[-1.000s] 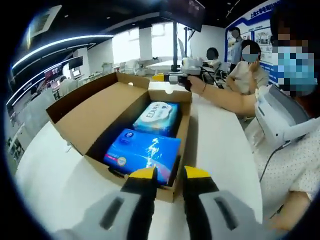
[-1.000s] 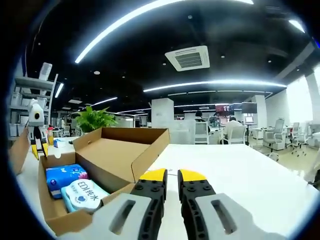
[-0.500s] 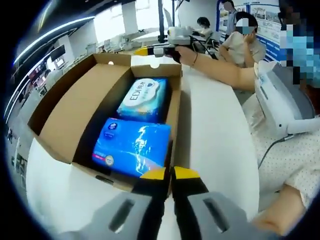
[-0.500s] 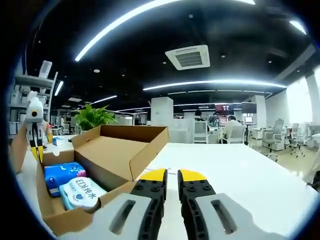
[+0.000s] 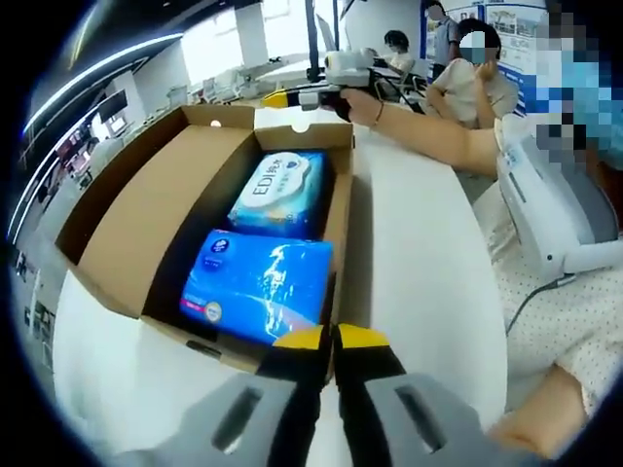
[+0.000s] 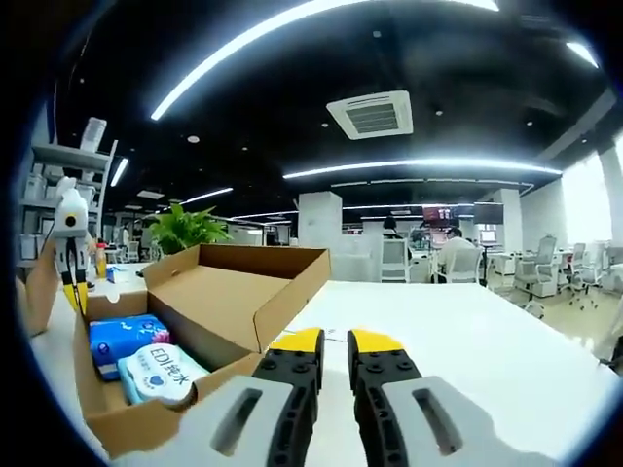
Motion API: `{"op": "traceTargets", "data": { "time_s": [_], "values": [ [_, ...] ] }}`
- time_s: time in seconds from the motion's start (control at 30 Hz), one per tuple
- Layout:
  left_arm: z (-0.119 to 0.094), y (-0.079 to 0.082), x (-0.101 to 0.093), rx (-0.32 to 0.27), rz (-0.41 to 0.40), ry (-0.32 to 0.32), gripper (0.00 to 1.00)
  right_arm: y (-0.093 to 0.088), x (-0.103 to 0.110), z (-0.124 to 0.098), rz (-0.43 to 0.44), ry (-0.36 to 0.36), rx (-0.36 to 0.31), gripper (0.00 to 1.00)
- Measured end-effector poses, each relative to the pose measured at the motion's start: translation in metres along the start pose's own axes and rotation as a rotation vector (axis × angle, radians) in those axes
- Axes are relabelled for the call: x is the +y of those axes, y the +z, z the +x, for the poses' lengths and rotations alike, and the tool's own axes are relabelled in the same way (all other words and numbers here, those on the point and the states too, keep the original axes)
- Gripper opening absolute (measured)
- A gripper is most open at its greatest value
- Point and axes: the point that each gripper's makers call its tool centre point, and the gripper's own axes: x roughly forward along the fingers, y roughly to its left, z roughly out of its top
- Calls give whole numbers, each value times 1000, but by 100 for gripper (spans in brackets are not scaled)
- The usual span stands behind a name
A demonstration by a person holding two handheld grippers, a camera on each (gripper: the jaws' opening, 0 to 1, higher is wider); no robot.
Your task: Operate the shoe box by opening the lid, removing the specified soft item, and placing it in the target area until the item is outside and the box remains undamaged.
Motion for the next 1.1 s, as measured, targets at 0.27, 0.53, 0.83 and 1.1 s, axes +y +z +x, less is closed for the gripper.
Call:
{"op": "traceTargets", "data": {
  "time_s": [0.27,0.53,0.83,1.1],
  "values": [
    [0,-1,-3,-13,0,-11,3,22,18,-2,41,118,-104,18],
    [0,-1,-2,-15,7,-11,3,54,50,-11,57,265,-189,29],
    [2,0,0,-16,11,-13,3,75,72,-15,-68,345,-167,36],
    [2,1,3,-17,13,-16,3,91,97,-12,-142,435,-131,46]
  ]
}}
